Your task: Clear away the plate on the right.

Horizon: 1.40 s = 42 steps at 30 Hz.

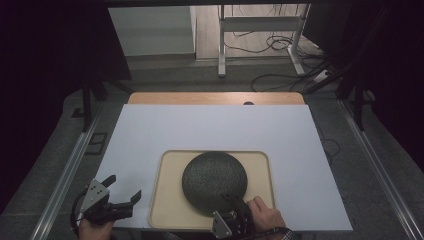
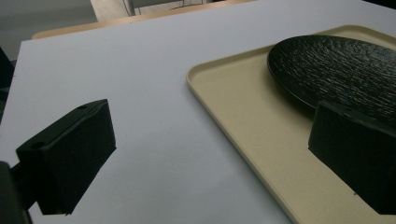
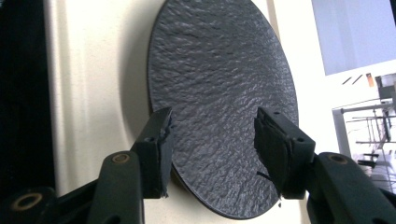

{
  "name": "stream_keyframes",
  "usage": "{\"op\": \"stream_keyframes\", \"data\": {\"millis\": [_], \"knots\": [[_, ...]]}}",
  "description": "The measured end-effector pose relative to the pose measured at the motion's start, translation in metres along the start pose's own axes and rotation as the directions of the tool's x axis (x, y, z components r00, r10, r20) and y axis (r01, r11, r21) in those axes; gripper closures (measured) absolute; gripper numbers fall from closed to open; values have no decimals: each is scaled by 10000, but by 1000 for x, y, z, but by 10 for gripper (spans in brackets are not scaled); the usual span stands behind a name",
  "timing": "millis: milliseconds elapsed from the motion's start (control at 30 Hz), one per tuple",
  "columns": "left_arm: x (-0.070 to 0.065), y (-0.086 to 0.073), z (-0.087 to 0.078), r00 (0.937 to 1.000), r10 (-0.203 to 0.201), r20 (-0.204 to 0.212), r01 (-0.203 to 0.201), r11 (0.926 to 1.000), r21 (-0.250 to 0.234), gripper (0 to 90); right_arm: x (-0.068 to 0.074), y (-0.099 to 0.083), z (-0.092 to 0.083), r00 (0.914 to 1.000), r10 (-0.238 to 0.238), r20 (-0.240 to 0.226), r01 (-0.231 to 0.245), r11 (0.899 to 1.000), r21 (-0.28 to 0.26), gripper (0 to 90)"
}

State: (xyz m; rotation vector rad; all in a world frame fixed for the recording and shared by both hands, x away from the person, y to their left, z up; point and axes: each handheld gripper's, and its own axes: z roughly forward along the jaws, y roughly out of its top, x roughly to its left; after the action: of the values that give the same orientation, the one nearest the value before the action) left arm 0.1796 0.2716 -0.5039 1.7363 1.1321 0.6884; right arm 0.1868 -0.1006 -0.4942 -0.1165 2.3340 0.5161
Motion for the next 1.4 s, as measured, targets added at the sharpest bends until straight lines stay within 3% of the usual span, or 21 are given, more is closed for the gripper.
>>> {"op": "stream_keyframes", "data": {"millis": [500,1000,1300,1400], "knots": [[0,0,0,10000,-34,2,34,10000,37,4,-19,-5,3,9948,1020,-60,-1021,9947,-114,416],[0,0,0,10000,-33,8,33,10000,77,4,-29,-12,6,9808,1931,-262,-1938,9807,-273,364],[1,0,0,10000,-32,-12,32,9999,95,4,-36,-19,7,9634,2643,-449,-2661,9632,-393,310],[1,0,0,10000,-29,-19,29,10000,93,4,-38,-22,7,9541,2962,-434,-2981,9534,-474,285]]}}
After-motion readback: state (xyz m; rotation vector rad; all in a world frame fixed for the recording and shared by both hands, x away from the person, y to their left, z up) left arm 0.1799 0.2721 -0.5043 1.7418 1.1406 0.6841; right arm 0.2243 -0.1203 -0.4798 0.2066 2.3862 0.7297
